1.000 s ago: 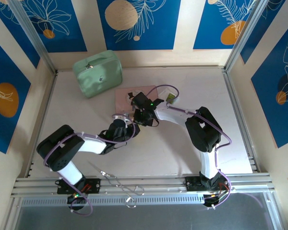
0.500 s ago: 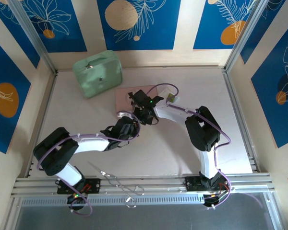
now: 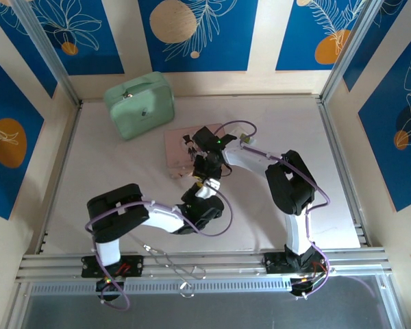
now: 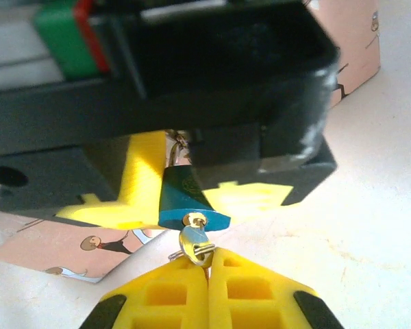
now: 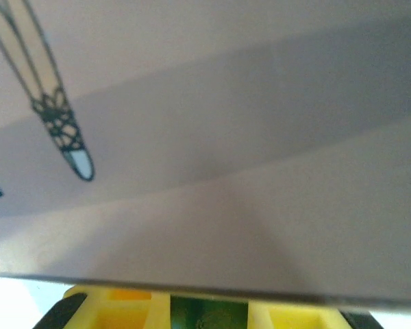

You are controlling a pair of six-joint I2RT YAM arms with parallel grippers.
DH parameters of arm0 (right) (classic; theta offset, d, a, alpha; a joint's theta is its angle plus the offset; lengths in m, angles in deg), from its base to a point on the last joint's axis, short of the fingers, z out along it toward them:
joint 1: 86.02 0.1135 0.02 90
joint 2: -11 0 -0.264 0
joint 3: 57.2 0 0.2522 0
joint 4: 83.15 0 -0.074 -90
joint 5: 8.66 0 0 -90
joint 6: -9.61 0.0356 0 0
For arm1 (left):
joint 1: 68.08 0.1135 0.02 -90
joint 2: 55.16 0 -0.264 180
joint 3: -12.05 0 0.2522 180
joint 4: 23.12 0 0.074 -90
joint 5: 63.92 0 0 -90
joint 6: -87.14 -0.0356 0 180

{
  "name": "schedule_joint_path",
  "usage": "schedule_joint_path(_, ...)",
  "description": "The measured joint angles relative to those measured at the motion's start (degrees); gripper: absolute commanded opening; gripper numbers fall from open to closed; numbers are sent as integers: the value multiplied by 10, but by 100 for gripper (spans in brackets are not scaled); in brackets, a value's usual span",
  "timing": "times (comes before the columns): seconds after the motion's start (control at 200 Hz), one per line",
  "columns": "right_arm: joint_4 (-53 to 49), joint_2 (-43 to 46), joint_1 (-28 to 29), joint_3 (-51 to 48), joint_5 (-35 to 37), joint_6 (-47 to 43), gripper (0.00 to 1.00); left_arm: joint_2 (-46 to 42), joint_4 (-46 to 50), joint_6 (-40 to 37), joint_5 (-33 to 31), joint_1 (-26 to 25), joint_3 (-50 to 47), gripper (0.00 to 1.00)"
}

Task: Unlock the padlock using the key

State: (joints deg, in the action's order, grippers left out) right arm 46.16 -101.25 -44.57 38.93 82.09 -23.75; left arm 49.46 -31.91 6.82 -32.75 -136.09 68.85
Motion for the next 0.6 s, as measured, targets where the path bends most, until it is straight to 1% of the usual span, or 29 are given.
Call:
schedule_joint_path(0.125, 63, 27, 2, -52, -15, 11, 0, -11, 30, -12, -8, -6, 0, 0)
schedule_joint_path(0.23, 121, 49, 3, -95, -26, 24, 0, -19, 55, -4, -5, -6, 0, 0)
schedule_joint_path(0.305, 140, 51, 6, -106, -25, 24, 0, -24, 77, 24, 5, -2, 1, 0)
schedule_joint_path(0.39, 154, 51, 5, -108, -27, 23, 0, -38, 101, 75, 37, 20, 2, 0)
schedule_joint_path(0.46, 156, 41, -1, -93, -39, 22, 0, -50, 108, 100, 56, 35, 2, 0)
schedule_joint_path(0.545, 144, 32, -2, -76, -49, 23, 0, -56, 114, 118, 59, 40, 2, 0)
schedule_joint_path(0.6, 151, 37, 1, -84, -51, 28, 0, -58, 118, 125, 51, 32, 2, 0)
